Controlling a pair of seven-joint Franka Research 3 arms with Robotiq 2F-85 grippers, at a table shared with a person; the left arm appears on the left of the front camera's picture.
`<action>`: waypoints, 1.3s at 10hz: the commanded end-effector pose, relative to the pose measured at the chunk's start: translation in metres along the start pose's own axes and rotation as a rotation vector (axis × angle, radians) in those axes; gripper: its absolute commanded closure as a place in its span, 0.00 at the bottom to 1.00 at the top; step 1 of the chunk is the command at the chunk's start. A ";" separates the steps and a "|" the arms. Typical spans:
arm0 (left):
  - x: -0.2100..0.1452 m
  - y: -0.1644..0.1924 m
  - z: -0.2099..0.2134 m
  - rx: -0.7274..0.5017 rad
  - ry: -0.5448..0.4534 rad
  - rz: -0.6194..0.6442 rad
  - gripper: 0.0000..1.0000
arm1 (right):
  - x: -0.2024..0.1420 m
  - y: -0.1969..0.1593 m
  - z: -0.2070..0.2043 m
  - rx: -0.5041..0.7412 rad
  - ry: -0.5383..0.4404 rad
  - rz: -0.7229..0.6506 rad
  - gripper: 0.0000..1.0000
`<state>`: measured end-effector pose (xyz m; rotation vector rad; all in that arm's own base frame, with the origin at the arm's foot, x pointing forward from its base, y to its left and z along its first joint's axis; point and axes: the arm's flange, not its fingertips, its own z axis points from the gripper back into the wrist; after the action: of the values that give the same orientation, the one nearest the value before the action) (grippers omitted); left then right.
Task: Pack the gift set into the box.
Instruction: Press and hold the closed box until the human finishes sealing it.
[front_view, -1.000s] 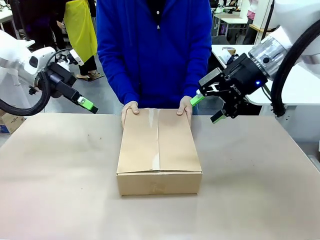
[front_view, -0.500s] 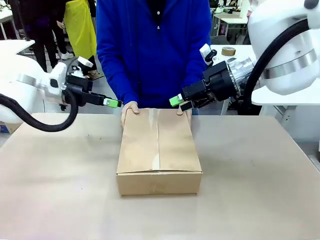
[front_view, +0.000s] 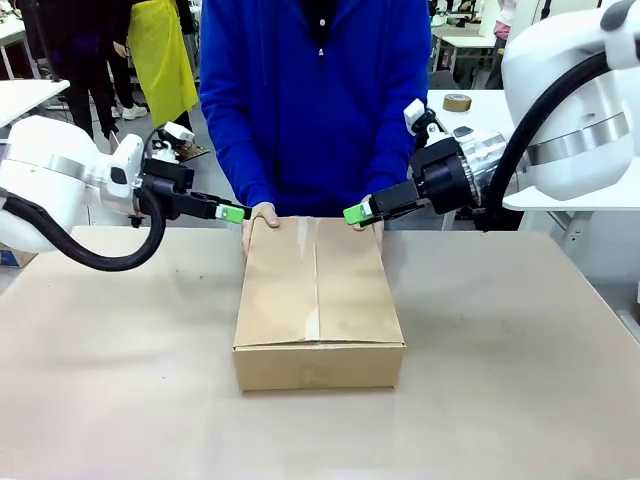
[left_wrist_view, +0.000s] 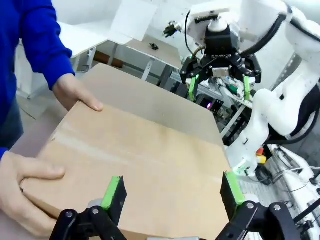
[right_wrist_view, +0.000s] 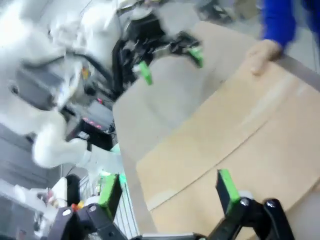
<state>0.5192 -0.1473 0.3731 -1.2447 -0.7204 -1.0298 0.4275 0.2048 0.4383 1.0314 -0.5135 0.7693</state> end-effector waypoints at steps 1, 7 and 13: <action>-0.020 -0.001 -0.034 0.017 0.031 -0.205 0.00 | -0.010 -0.034 -0.014 0.082 -0.029 0.355 0.00; -0.047 0.002 -0.058 0.072 0.016 -0.475 0.00 | -0.041 -0.111 -0.058 -0.052 0.024 0.669 0.00; -0.056 0.018 -0.073 0.107 0.137 -0.428 0.00 | -0.051 -0.133 -0.063 0.036 -0.121 0.599 0.00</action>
<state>0.5050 -0.2007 0.3059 -0.9635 -0.9724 -1.4083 0.4997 0.2095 0.3083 0.9361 -0.8899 1.2618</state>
